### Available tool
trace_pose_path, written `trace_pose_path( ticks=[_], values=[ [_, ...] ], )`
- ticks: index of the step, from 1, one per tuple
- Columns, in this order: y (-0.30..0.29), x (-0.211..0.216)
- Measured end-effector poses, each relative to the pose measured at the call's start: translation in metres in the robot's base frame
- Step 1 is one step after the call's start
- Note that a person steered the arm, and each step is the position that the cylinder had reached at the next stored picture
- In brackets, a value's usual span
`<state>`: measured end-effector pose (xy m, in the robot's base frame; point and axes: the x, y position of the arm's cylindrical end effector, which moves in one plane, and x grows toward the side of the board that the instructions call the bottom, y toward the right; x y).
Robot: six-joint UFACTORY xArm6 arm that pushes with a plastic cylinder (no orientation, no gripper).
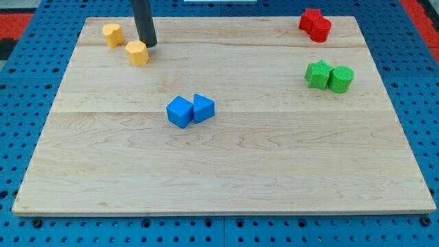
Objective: Push the yellow heart and yellow hexagon towards the center of the board
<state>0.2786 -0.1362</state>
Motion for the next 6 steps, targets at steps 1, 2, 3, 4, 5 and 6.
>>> trace_pose_path(
  ticks=[1, 2, 3, 4, 5, 6],
  values=[
    [0.000, -0.032],
    [-0.035, -0.087],
    [-0.047, -0.087],
    [-0.083, -0.085],
    [-0.135, -0.077],
    [-0.104, -0.066]
  ],
)
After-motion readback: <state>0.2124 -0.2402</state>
